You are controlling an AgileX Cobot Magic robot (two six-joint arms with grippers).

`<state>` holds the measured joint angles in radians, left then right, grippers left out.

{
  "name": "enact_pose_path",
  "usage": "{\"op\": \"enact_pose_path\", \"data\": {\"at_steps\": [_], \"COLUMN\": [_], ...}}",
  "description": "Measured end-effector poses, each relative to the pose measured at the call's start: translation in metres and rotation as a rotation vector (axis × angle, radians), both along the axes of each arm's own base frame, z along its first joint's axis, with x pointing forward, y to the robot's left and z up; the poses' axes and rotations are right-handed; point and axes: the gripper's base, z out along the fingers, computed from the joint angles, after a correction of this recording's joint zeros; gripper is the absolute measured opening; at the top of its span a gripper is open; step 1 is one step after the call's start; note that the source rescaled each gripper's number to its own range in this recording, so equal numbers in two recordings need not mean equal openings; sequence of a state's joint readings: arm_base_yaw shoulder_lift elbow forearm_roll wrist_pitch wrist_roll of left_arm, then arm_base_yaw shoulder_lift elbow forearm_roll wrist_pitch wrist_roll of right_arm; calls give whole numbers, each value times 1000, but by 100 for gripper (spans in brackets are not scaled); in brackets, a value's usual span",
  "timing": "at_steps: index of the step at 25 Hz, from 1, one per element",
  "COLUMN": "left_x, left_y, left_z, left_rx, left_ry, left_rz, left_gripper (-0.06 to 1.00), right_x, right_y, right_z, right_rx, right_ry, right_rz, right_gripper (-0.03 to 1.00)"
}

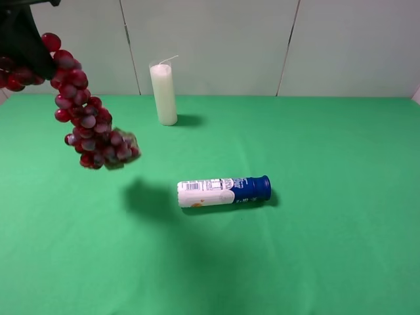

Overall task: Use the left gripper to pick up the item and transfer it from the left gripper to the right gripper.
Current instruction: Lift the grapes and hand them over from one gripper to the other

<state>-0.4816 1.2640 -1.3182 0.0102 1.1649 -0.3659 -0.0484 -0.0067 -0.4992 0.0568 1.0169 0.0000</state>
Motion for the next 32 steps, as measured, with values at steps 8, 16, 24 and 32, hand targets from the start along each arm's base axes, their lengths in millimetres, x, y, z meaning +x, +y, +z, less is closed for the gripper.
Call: {"op": "enact_pose_path", "data": {"at_steps": [8, 16, 24, 32], "left_x": [0, 0, 11, 28], "left_y": [0, -1, -19, -50], "left_z": [12, 13, 1, -16], "left_rx": [23, 88, 60, 40], "left_ry": [-61, -105, -82, -63], "left_rz": [-110, -303, -545, -711], "left_gripper": [0, 0, 0, 0], "right_x": [0, 0, 0, 0], "right_y": [0, 0, 0, 0], "right_z": [0, 0, 0, 0], "right_rx": [0, 0, 0, 1], "right_ry": [0, 0, 0, 0], "right_rz": [0, 0, 0, 1], "right_gripper": [100, 100, 100, 100]}}
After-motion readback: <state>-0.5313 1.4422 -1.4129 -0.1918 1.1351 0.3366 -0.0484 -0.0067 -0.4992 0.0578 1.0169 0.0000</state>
